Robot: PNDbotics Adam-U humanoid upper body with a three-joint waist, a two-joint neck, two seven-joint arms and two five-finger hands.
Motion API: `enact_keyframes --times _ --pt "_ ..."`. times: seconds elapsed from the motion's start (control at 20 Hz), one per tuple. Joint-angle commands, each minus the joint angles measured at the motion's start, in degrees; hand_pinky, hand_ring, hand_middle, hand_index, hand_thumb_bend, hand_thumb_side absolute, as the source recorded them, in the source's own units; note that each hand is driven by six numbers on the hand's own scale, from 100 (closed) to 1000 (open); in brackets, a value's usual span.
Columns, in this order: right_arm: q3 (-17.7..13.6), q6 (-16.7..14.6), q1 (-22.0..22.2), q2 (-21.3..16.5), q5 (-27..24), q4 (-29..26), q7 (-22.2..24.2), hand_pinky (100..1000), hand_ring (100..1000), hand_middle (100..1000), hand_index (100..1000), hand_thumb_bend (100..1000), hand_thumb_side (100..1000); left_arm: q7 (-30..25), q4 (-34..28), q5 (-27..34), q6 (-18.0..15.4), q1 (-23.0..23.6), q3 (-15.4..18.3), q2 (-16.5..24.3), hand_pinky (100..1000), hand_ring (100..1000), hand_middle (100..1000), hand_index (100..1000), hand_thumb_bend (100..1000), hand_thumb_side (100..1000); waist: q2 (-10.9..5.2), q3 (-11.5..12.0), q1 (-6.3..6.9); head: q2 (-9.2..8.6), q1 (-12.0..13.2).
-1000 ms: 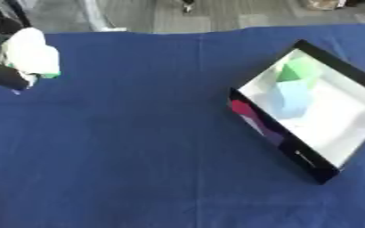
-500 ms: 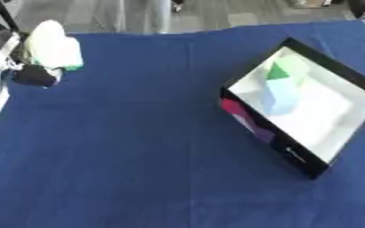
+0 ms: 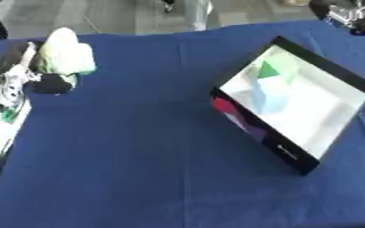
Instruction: Pick up the objects with one hand, pass them to the other hand, and then place them into the box on the other side of the table.
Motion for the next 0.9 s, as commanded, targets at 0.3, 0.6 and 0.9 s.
enact_keyframes --times 0.3,0.6,0.9 --pt "3.08 -0.54 -3.21 0.6 3.59 -0.13 3.99 1000 1000 922 990 309 213 4.78 0.13 -1.98 -2.37 -1.24 -0.5 -2.64 784 733 570 591 100 100 -1.55 0.78 -0.75 -0.2 -1.92" --pt "5.13 -0.59 -4.24 1.46 6.01 0.0 6.62 1000 1000 924 991 326 221 8.85 0.46 -1.25 -4.82 -1.1 -1.33 -5.13 780 730 563 590 100 114 -1.49 1.13 -1.17 -0.1 -3.22" --pt "6.65 -0.76 -5.46 2.18 8.32 0.44 8.77 1000 1000 924 990 341 227 12.42 1.45 -0.54 -7.46 -1.32 -2.43 -7.18 780 731 560 590 100 119 -1.52 1.23 -1.34 -0.09 -4.66"
